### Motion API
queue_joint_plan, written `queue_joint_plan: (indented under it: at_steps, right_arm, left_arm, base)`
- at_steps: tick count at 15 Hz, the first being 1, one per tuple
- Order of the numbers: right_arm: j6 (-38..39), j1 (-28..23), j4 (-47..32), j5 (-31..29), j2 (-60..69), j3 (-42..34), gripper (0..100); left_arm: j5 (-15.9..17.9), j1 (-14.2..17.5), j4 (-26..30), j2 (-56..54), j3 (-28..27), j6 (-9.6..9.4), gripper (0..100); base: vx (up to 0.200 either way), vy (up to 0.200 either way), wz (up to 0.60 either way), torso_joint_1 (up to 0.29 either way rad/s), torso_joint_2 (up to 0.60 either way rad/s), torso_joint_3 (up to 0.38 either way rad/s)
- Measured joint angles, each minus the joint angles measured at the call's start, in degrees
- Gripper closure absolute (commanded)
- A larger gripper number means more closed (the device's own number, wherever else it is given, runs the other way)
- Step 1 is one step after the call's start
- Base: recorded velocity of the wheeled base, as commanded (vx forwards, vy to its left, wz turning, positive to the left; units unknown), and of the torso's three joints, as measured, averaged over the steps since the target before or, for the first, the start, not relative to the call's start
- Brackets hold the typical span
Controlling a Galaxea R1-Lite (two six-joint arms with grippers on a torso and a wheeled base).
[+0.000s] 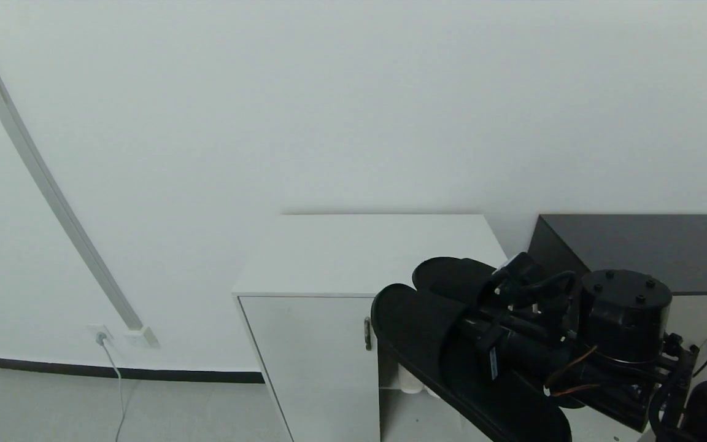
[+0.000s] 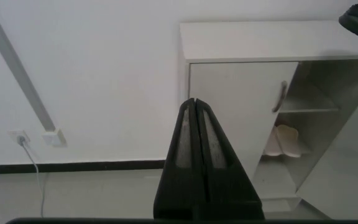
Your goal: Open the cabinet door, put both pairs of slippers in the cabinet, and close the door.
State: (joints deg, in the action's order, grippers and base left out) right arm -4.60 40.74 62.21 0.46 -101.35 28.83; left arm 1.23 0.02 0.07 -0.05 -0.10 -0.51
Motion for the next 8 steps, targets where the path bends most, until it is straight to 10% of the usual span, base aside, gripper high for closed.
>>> queue_joint_plan:
  at_steps: [8]
  right_arm:
    - [-0.2, 0.1, 0.0, -0.4, -0.1, -0.1, 100]
  left_arm:
    - [0.0, 0.0, 0.0, 0.0, 0.0, -0.02, 100]
  base:
    - [0.0, 0.0, -0.07, -0.025, 0.06, 0.034]
